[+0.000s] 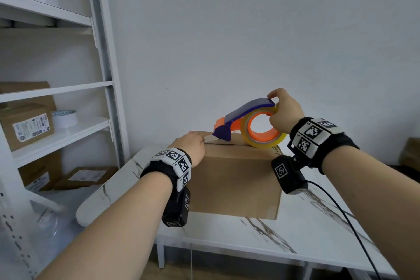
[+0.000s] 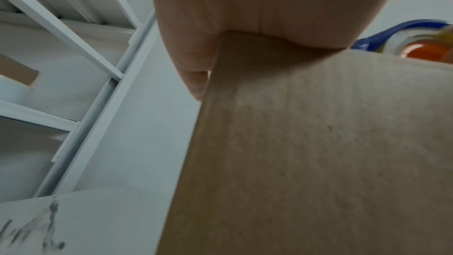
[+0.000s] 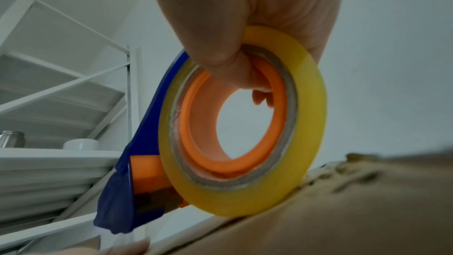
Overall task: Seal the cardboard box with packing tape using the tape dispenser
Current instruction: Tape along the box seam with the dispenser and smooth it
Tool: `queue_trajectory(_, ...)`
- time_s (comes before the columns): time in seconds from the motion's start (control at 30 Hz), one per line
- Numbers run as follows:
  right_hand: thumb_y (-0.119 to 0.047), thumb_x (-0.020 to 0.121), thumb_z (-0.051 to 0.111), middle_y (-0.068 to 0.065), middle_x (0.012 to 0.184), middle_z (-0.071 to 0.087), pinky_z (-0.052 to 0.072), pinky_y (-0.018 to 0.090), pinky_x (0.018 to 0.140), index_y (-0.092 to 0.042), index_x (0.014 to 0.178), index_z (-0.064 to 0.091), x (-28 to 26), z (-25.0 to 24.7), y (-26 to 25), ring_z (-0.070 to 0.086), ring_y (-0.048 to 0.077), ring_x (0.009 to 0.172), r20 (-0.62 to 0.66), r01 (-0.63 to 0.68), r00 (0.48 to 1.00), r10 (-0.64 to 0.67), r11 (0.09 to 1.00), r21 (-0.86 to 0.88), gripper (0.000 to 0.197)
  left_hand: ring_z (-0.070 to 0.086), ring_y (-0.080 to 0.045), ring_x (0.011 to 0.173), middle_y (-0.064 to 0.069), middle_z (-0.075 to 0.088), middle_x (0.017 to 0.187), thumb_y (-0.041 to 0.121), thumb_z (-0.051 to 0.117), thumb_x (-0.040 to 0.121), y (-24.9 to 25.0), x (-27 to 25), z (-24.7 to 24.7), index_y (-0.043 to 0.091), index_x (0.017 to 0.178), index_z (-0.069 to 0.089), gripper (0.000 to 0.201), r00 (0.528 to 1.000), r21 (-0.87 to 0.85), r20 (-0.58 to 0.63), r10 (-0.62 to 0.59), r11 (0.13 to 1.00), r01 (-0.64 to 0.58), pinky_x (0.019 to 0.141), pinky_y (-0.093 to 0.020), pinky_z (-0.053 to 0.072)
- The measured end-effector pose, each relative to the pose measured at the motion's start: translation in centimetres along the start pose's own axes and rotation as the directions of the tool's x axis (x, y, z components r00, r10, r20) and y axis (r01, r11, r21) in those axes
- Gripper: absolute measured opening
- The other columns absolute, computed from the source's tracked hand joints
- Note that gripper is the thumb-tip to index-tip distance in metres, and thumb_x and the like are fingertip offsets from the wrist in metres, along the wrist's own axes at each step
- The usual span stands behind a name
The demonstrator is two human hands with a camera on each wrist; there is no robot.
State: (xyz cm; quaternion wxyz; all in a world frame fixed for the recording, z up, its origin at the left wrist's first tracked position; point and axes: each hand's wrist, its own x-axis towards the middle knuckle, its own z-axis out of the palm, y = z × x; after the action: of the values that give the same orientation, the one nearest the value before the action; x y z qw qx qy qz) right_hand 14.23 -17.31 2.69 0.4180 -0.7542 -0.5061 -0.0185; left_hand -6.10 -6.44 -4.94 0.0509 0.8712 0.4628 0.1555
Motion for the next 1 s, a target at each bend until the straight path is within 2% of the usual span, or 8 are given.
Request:
queue_trajectory(0.17,0.01,0.083,0.046,0.011,0.086,0.054,0.039,0.026,0.05,-0.013,0.129,0.042,-0.4,-0.5,0.9,0.051,0.025,0.075,-0.041,0.003,0.999,-0.003,1.0,0.015,0.052,0.053,-0.031,0.113,-0.01,0.048,0.133,0.015,0.024,0.098,0.1,-0.3,-0.3,0.009,0.12,0.05,0.034,1.0,0.012,0.006,0.003,1.0,-0.003,0.1,-0.044,0.042)
queue_trajectory(0.23,0.011,0.082,0.043,0.014,0.087,0.055,0.041,0.029,0.057,-0.012,0.128,0.044,-0.6,-1.8,1.6,0.051,0.027,0.076,-0.085,-0.013,0.996,0.016,0.999,0.031,0.051,0.052,-0.031,0.114,-0.01,0.05,0.13,0.017,0.024,0.099,0.0,-0.4,-0.3,0.007,0.118,0.05,0.033,1.0,-0.002,0.005,-0.008,1.0,0.008,0.1,-0.045,0.041)
queue_trajectory(0.33,0.013,0.08,0.041,0.022,0.097,0.062,0.043,0.033,0.066,-0.013,0.123,0.049,-1.0,-4.2,3.7,0.054,0.031,0.08,-0.134,-0.032,0.99,0.032,0.999,0.007,0.052,0.05,-0.03,0.118,-0.01,0.05,0.13,0.018,0.022,0.1,0.2,-0.3,-0.3,0.006,0.117,0.049,0.035,0.999,-0.016,0.025,-0.025,1.0,0.026,0.102,-0.043,0.04)
queue_trajectory(0.47,0.017,0.078,0.04,0.011,0.098,0.056,0.039,0.03,0.068,-0.014,0.124,0.052,-2.3,-4.2,5.1,0.05,0.028,0.082,-0.11,-0.012,0.994,0.011,1.0,-0.014,0.057,0.049,-0.03,0.118,-0.011,0.049,0.13,0.019,0.021,0.101,0.6,-0.6,-0.6,0.006,0.12,0.049,0.037,0.997,-0.033,0.042,-0.057,0.998,0.059,0.104,-0.042,0.038)
queue_trajectory(0.7,0.018,0.077,0.039,0.018,0.112,0.062,0.037,0.028,0.07,-0.013,0.124,0.051,-2.1,-3.7,5.7,0.049,0.027,0.083,-0.132,-0.009,0.991,0.01,1.0,0.004,0.058,0.046,-0.028,0.117,-0.012,0.051,0.126,0.019,0.019,0.101,0.7,-0.9,-0.9,0.005,0.115,0.048,0.035,0.996,-0.043,0.046,-0.082,0.996,0.084,0.103,-0.042,0.036)
queue_trajectory(0.87,0.019,0.076,0.037,0.016,0.115,0.061,0.037,0.027,0.074,-0.013,0.126,0.051,-2.1,-3.6,5.4,0.048,0.024,0.086,-0.129,0.024,0.991,-0.029,0.999,-0.036,0.06,0.036,-0.019,0.135,-0.004,0.04,0.146,0.026,0.013,0.102,1.1,-1.8,-1.4,0.011,0.133,0.041,0.045,0.996,0.081,0.065,-0.054,0.996,0.048,0.115,-0.048,0.019)
queue_trajectory(0.93,0.02,0.076,0.037,0.016,0.115,0.061,0.038,0.028,0.074,-0.013,0.126,0.051,-1.9,-3.4,5.2,0.048,0.024,0.087,-0.124,0.035,0.991,-0.042,0.998,-0.059,0.061,0.027,-0.016,0.142,0.0,0.03,0.155,0.03,0.011,0.102,1.8,-2.6,-1.7,0.014,0.143,0.034,0.05,0.996,0.128,0.087,-0.012,0.992,0.0,0.119,-0.047,0.009)
queue_trajectory(1.0,0.02,0.076,0.038,0.016,0.115,0.061,0.039,0.029,0.074,-0.013,0.125,0.05,-1.9,-3.4,5.3,0.048,0.024,0.087,-0.126,0.039,0.991,-0.048,0.997,-0.074,0.061,0.025,-0.016,0.144,0.001,0.027,0.157,0.033,0.01,0.102,2.9,-3.3,-1.8,0.015,0.146,0.031,0.052,0.995,0.154,0.094,0.041,0.987,-0.055,0.12,-0.044,0.004)
